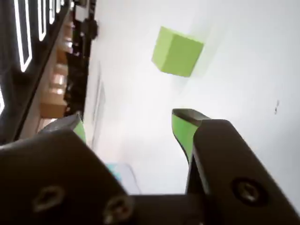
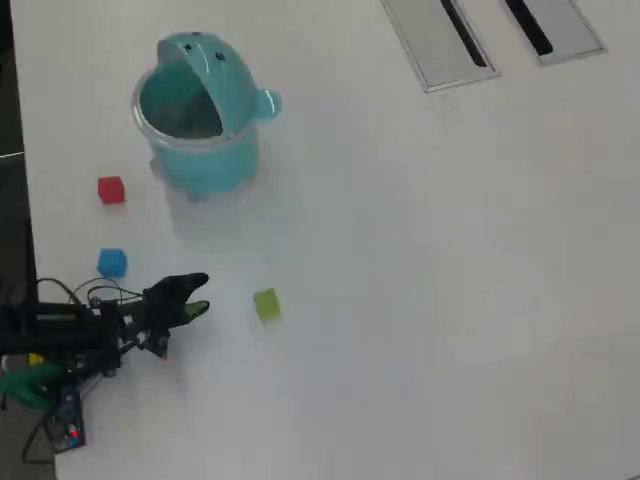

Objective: Grasp RGB lego blocks and put them in the bin one by one.

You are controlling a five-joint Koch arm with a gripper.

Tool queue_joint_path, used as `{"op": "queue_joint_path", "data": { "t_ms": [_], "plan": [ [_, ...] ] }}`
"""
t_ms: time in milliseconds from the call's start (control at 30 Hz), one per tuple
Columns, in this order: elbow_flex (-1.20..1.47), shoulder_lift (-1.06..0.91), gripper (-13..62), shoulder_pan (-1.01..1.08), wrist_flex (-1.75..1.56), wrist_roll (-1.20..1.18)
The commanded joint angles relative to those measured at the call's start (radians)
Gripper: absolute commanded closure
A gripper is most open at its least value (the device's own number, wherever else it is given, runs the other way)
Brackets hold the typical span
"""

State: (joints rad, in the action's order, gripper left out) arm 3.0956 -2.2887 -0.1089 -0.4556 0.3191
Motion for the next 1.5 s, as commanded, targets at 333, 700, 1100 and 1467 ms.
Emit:
{"op": "queue_joint_path", "data": {
  "t_ms": [333, 700, 1100, 1467],
  "plan": [
    [-0.014, -0.072, 15.8, -0.014, -0.245, 0.12],
    [-0.129, -0.075, 15.1, -0.152, -0.33, 0.367],
    [-0.376, -0.078, 17.3, -0.376, -0.344, 0.684],
    [-0.772, -0.081, 17.2, -0.632, 0.216, 0.75]
  ]
}}
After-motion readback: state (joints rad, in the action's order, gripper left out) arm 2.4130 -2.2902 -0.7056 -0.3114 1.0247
